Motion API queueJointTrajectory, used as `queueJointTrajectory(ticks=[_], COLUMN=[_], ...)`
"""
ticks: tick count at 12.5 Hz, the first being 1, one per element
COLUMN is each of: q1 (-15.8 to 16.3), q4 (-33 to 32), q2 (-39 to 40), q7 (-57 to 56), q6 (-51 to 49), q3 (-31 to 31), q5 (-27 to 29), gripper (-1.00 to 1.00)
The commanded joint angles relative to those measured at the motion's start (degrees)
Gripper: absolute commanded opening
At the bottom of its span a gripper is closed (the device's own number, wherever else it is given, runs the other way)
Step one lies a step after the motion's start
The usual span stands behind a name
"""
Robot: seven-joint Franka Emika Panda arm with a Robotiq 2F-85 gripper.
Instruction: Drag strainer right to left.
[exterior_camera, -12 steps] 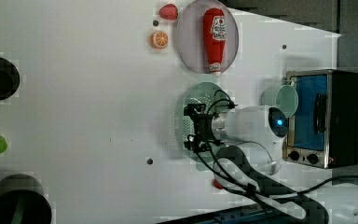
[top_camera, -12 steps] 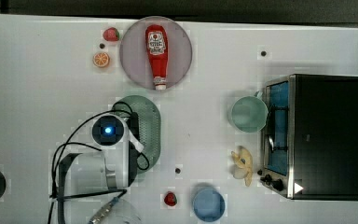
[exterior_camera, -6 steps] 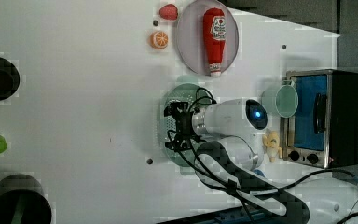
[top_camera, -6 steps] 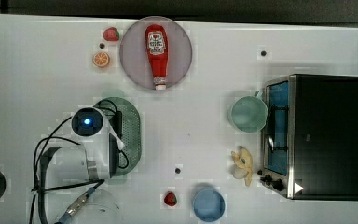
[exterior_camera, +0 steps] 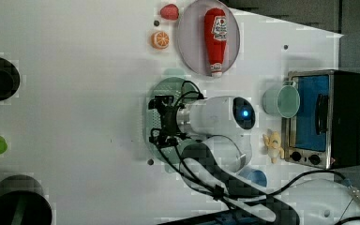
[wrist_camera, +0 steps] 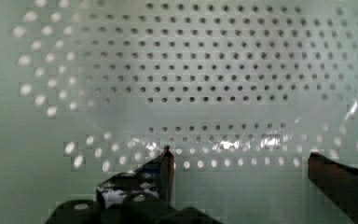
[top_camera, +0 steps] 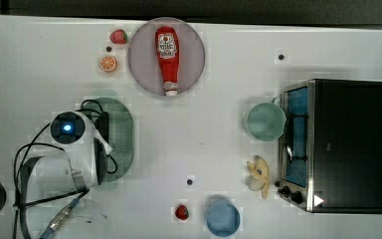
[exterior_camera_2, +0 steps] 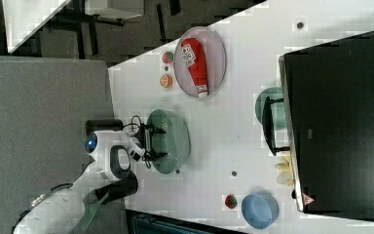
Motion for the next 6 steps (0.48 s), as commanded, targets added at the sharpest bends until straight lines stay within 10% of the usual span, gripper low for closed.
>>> queueJointTrajectory(ticks=[1, 6], q1=[5.00, 8.50], q4=[4.79, 8.97], q2=[1.71, 3.74], q7=[7.13, 9.21], q6=[-0.94, -2.03], q3=[-0.31, -0.32], q5=[0.90, 0.96], gripper=[1.00, 1.00])
